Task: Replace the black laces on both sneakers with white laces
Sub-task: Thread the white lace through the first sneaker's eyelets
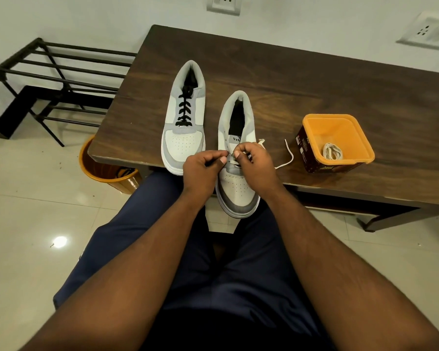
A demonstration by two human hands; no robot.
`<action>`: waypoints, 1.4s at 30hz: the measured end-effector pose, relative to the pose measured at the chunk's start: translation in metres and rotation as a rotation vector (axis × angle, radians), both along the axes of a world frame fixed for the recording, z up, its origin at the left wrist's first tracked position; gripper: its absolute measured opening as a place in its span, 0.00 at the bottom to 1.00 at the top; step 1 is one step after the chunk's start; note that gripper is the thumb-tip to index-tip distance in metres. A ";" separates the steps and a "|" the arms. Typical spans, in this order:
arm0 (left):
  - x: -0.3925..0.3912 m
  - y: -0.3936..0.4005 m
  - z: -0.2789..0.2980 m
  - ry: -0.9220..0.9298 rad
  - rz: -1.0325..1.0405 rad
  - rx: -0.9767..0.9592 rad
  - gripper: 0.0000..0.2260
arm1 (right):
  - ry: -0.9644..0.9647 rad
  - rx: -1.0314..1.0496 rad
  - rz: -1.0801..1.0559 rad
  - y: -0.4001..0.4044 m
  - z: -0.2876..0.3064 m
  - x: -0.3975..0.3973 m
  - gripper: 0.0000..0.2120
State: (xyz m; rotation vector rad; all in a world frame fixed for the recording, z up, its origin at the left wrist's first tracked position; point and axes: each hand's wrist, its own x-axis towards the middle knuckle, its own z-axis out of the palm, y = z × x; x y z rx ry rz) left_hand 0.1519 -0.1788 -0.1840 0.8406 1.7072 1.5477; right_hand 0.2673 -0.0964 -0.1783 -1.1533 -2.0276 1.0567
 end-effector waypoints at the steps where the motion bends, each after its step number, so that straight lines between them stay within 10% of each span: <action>1: 0.000 0.001 0.000 -0.026 0.004 0.000 0.09 | 0.014 -0.037 0.010 0.000 0.000 0.000 0.07; 10: -0.001 0.011 0.002 0.023 0.010 -0.052 0.02 | 0.129 -0.328 0.032 0.001 0.014 -0.003 0.06; 19: -0.009 -0.006 0.010 -0.186 0.467 0.126 0.05 | -0.017 -0.004 -0.128 -0.019 -0.002 0.019 0.10; 22: -0.019 -0.012 0.002 0.021 0.605 0.164 0.06 | -0.161 0.154 -0.238 -0.033 -0.009 0.024 0.16; 25: -0.008 -0.011 0.005 0.370 0.430 0.231 0.14 | -0.171 0.249 -0.286 -0.033 -0.009 0.021 0.20; 30: 0.014 0.003 0.002 0.386 0.065 0.081 0.11 | -0.254 0.283 -0.240 -0.034 -0.019 0.022 0.24; 39: -0.039 -0.006 -0.004 0.189 0.691 0.063 0.07 | -0.251 0.300 -0.263 -0.033 -0.022 0.023 0.23; 42: -0.019 -0.009 0.008 0.398 0.414 0.124 0.14 | -0.227 0.303 -0.258 -0.031 -0.024 0.023 0.23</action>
